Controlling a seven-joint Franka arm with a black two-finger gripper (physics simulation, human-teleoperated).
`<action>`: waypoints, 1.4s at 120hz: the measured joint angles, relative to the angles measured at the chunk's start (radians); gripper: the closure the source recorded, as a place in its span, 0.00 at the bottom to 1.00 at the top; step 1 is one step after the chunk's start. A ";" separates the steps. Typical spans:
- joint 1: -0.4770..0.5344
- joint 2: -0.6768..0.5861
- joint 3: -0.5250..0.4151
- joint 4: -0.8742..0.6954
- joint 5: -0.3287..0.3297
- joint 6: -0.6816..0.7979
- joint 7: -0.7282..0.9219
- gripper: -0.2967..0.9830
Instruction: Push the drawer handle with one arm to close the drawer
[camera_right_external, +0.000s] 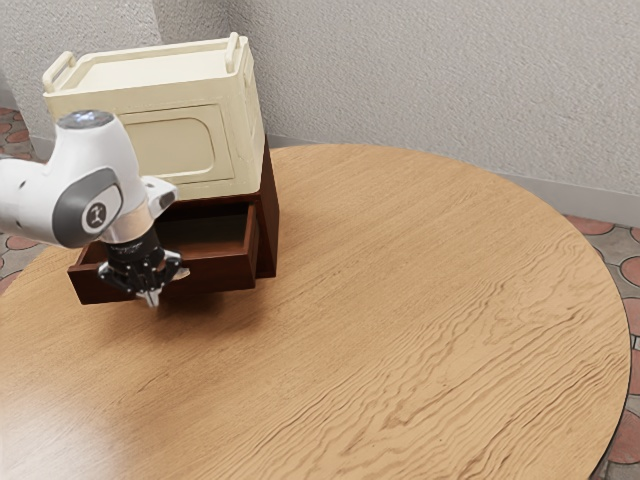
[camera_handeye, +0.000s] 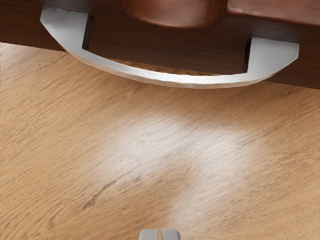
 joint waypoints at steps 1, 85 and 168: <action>0.001 0.001 0.000 0.000 0.002 0.004 0.000 0.85; 0.032 0.132 0.009 0.039 0.158 0.179 -0.005 0.85; 0.037 0.334 0.055 0.223 0.277 0.266 -0.004 0.85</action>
